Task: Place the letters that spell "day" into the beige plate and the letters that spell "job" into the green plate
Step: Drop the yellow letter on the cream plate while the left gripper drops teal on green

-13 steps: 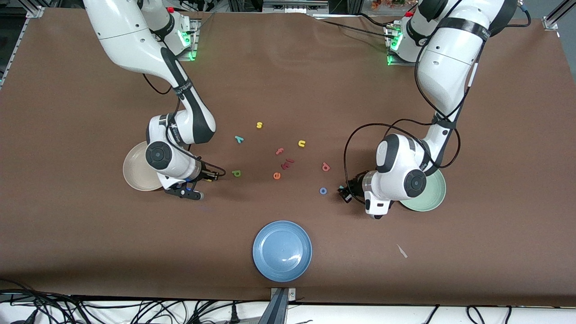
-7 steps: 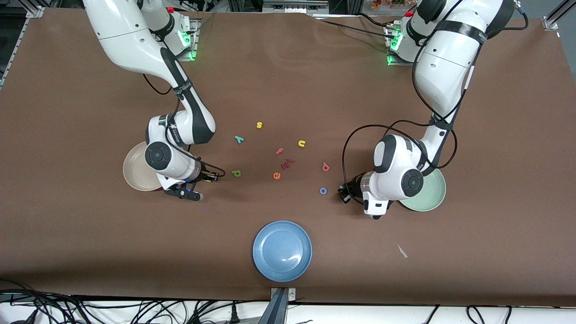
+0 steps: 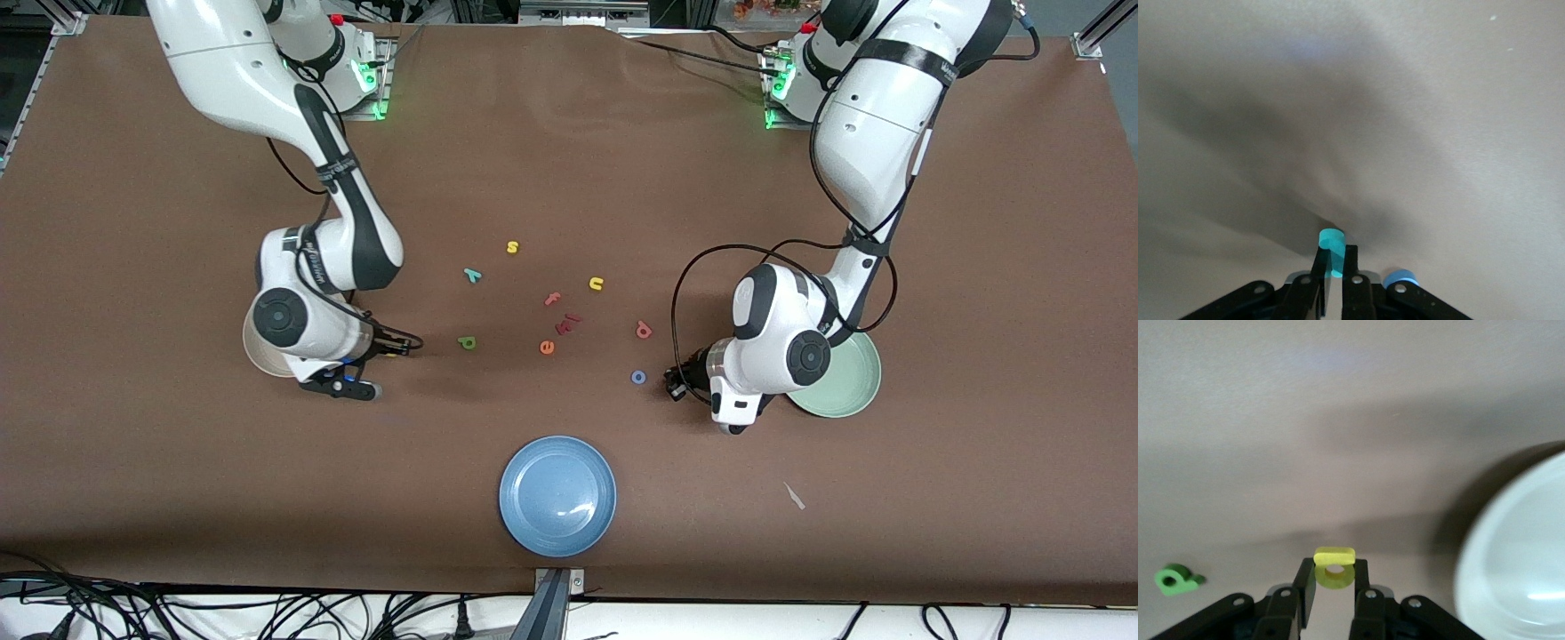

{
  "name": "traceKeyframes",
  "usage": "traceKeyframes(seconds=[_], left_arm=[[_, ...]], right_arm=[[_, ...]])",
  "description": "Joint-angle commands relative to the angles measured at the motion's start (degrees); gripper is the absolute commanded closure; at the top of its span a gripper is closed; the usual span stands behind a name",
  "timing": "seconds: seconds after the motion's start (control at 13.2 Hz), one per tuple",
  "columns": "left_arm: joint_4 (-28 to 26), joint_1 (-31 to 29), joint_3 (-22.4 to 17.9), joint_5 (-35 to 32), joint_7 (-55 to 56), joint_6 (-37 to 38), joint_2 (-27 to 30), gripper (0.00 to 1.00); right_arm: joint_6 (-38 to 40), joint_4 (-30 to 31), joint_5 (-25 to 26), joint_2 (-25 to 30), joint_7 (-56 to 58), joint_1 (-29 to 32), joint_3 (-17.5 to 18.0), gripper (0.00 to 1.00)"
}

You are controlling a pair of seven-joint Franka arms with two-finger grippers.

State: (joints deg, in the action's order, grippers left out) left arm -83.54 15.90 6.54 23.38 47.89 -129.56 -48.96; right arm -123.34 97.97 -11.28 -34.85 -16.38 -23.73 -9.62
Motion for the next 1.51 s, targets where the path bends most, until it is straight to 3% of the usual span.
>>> traceKeyframes(seconds=[0.0, 0.23, 0.45, 0.6, 0.68, 0.75, 1.06, 1.21, 1.43], left_arm=[[0.91, -0.08, -0.65, 0.09, -1.39, 3.06, 1.85, 1.0], [7.85, -2.19, -1.18, -7.45, -2.09, 15.53, 2.29, 1.0], [7.87, -4.65, -1.18, -11.86, -14.52, 20.72, 4.57, 1.0], [7.25, -5.97, -1.79, -17.45, -24.11, 23.46, 5.89, 1.0], [5.94, -7.8, -1.71, -20.45, -27.72, 24.34, 6.94, 1.0], [4.28, -9.21, -1.53, -21.35, -30.02, 24.35, 8.08, 1.0], [-2.93, -14.49, -1.62, -22.06, -39.17, 24.26, 11.43, 1.0], [-6.0, -14.94, -1.71, -22.07, -40.58, 24.35, 12.48, 1.0], [-9.01, -14.67, -1.45, -26.88, -40.85, 22.34, 11.79, 1.0]], right_arm=[[-0.32, 7.82, 3.08, 7.41, 3.11, 0.08, -0.58, 0.9], [-7.5, 17.56, 7.94, 13.48, 6.86, 0.08, -1.98, 0.9], [-17.61, 24.79, 7.68, 14.46, 19.94, 0.17, -6.19, 0.89], [-19.92, 25.86, 7.33, 14.03, 29.08, 0.35, -8.22, 0.88], [-19.84, 25.6, 7.15, 13.85, 31.04, 0.44, -8.66, 0.65], [-19.57, 25.43, 6.97, 13.76, 31.06, 0.61, -8.66, 0.01], [-13.53, 21.23, 6.36, 13.76, 29.92, 0.18, -6.83, 0.0], [-10.18, 18.06, 2.77, 12.71, 27.64, -0.09, -4.02, 0.0], [-10.08, 14.71, 2.4, 10.43, 27.63, 0.0, 0.2, 0.0]])
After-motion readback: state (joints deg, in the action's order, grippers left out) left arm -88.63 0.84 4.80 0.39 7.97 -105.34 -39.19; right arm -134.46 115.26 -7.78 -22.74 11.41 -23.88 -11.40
